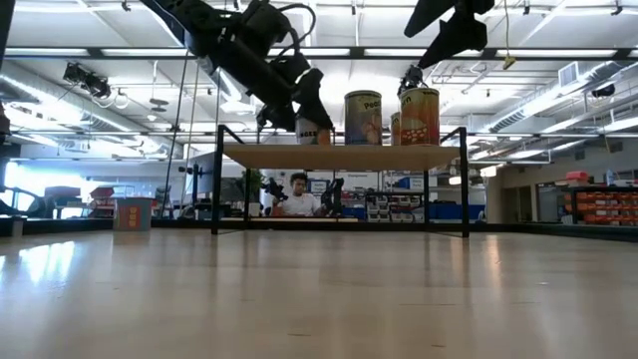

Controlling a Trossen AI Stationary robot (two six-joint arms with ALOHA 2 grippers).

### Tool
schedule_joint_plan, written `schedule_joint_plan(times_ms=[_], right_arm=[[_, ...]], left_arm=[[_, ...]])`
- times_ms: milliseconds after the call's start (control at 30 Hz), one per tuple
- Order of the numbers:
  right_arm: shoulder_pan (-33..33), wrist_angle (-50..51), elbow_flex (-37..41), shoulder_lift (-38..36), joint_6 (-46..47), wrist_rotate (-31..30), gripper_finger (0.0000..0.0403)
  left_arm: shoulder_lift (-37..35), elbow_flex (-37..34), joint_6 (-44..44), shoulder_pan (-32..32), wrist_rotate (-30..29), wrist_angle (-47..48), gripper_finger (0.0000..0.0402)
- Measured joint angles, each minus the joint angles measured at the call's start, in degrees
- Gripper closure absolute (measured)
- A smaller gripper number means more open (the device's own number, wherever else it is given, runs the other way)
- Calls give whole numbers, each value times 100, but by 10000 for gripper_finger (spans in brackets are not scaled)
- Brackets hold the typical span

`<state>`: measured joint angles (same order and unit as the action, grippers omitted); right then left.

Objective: Pick and place cans onto a shelf
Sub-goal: Put the canned oranges on the shelf

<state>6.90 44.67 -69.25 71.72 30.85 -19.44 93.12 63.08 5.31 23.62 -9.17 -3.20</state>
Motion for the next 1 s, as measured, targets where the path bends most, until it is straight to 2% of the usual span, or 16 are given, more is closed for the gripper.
schedule_joint_plan(times_ms=[633,867,1000], right_arm=[[13,6,0,2,219,17,56],[8,-1,0,2,284,15,56],[8,-1,0,2,280,13,56]], left_arm=[[-131,-1,-33,-45,173,251,87],[-131,-1,-160,-44,33,254,111],[-131,-1,-158,-44,26,195,88]])
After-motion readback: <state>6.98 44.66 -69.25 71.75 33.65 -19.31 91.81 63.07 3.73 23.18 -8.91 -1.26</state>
